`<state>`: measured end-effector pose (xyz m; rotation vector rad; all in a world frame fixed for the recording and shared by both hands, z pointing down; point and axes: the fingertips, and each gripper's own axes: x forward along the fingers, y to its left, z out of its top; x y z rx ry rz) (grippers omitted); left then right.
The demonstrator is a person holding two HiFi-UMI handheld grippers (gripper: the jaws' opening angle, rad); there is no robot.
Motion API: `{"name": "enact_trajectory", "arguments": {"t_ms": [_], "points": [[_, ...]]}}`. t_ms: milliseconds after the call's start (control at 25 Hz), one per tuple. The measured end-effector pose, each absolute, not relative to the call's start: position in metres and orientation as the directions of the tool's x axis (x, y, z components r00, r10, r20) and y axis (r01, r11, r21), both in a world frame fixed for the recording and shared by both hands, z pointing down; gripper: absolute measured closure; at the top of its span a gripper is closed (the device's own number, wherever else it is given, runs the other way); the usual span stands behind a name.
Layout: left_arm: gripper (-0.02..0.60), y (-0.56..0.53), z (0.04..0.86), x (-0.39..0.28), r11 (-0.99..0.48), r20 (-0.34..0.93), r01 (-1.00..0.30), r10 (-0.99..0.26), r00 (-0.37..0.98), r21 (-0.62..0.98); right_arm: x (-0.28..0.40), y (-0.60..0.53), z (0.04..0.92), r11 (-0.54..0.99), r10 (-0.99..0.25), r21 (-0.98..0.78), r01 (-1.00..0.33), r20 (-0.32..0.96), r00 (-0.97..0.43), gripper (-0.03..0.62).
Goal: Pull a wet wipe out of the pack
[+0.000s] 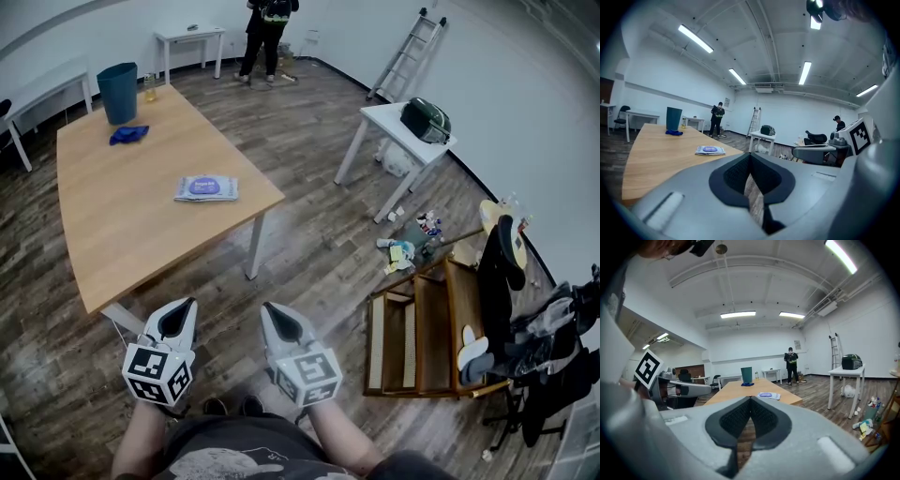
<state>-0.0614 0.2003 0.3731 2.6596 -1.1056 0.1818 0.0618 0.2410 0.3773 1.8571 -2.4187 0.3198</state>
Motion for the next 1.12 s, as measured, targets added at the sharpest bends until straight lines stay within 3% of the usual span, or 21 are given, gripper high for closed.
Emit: {"name": "enact_trajectory", "arguments": {"t_ms": [320,800,1120], "points": [[0.563,0.206,0.382,-0.055,-0.677,0.204,-0.711,-0.682,0.703,0.187,0.079,0.243,0.381,0.231,-0.962,-0.174,-0.957,0.107,-0.251,0.603],[0.563,0.192,0.381,-0.045,-0.623,0.194,-0.768,-0.743,0.64,0.147,0.112,0.242,0.413,0.245,-0.947,-0.168,-0.955,0.168,-0.272,0.603],[0.563,0.141,0.399,-0.045,-0.639,0.211,-0.75,-0.72,0.661,0.171,0.107,0.192,0.411,0.257,-0.944,-0.149,-0.955,0.173,-0.281,0.603]]}}
